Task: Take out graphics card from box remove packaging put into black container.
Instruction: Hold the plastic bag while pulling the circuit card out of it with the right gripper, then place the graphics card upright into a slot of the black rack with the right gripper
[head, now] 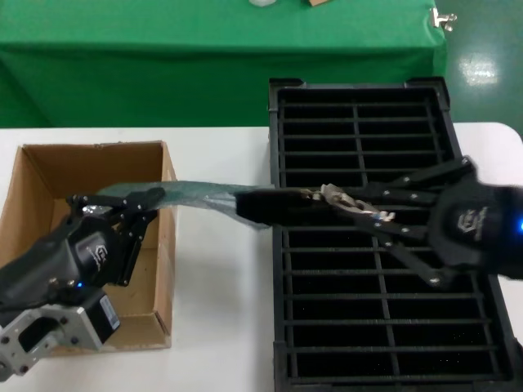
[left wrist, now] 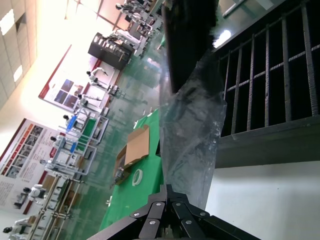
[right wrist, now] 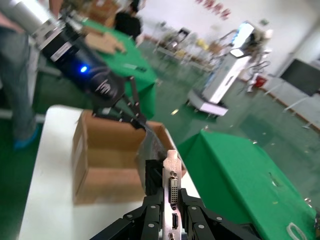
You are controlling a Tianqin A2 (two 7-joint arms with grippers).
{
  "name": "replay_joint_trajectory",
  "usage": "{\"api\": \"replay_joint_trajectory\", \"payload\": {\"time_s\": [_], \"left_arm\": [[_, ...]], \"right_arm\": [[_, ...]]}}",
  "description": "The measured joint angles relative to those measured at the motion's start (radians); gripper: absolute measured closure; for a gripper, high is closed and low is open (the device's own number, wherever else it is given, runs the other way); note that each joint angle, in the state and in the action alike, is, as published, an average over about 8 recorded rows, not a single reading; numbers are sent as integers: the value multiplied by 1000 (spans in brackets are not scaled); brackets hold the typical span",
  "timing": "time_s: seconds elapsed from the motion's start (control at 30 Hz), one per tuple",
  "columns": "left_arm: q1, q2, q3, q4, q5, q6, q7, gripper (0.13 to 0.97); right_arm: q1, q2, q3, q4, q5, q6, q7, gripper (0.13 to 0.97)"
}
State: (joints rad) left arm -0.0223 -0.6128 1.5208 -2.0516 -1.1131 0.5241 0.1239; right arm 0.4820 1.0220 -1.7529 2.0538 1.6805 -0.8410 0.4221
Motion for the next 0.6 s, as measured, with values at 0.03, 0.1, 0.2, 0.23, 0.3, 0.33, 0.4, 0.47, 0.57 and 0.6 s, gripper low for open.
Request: {"api": "replay_joint_trajectory", "payload": {"time_s": [0.03,0.1,0.2,0.23,0.3,0.33,0.4,0.47,0.57,0.6], "left_arm": [[0,0,0,0,0,0,0,958],[0,0,0,0,0,0,0,958],[0,0,0,0,0,0,0,958],[0,0,0,0,0,0,0,958],[0,0,0,0,0,0,0,958],[0,0,0,0,0,0,0,958],[0,0,0,0,0,0,0,958],[0,0,0,0,0,0,0,958],[0,0,0,0,0,0,0,958],[0,0,0,0,0,0,0,958]], "right_arm": [[29,21,0,1,2,-31,4,905],[96,59,-6,3,3,-101,14,905],[208,101,-29,5,-6,-218,34,905],[249,110,-42,5,-13,-260,43,905],[333,119,-75,5,-34,-349,65,905],[375,120,-95,5,-45,-394,78,905],[453,114,-139,6,-69,-480,103,905],[522,102,-186,6,-93,-557,129,905],[599,76,-251,2,-121,-639,164,905],[620,66,-272,0,-128,-658,174,905]]}}
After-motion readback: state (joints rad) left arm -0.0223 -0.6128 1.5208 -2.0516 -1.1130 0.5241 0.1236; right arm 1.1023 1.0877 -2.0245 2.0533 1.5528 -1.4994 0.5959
